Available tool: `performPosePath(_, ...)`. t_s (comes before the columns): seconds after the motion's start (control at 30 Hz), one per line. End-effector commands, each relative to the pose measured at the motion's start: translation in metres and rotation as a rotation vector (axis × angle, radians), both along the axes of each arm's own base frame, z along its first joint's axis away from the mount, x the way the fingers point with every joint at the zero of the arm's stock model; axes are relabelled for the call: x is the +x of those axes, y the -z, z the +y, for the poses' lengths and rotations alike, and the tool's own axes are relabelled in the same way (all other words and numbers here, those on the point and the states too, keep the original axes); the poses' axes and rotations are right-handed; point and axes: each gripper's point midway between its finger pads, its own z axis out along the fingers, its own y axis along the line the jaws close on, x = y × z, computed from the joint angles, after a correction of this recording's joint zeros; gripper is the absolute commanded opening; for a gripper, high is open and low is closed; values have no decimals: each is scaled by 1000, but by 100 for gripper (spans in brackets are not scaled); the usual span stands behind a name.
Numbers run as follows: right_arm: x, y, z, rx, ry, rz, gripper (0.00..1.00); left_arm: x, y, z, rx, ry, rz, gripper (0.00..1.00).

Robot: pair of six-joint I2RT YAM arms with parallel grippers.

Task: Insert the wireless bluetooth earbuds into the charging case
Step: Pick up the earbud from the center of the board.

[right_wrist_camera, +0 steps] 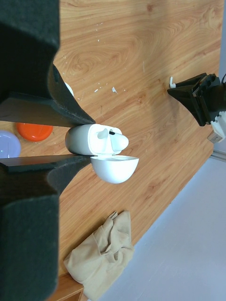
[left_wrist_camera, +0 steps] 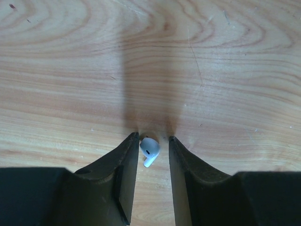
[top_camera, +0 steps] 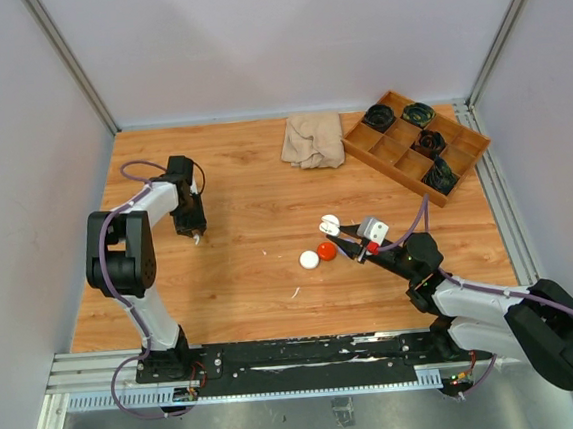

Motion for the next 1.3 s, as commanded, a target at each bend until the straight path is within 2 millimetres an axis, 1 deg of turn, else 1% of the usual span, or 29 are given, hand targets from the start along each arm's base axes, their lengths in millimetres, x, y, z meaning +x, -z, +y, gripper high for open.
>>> performPosePath(0.0,-1,-11,4,10,-9,-39,1,-14,9,-5,-39,21,66,36)
performPosePath(0.1,-1,-11,4,10,-10,-40,1,-17,10,-10,-70,30,73,34)
performPosePath(0.2,-1,-11,4,9,-11,-39,1,-18,11,-11,-75,30,77,33)
performPosePath(0.6,-2,-11,5,7,-16,-39,1,-26,12,-12,-78,37,98,34)
performPosePath(0.9,-2,-11,5,7,-19,-36,1,-31,13,-16,-101,43,108,29)
performPosePath(1.0,-2,-10,6,4,-21,-33,1,-31,10,-19,-117,42,99,24)
performPosePath(1.1,-2,-10,6,4,-24,-32,1,-30,4,-25,-141,41,74,23)
performPosePath(1.27,-3,-10,7,3,-31,-30,1,-27,-9,-40,-185,39,4,21)
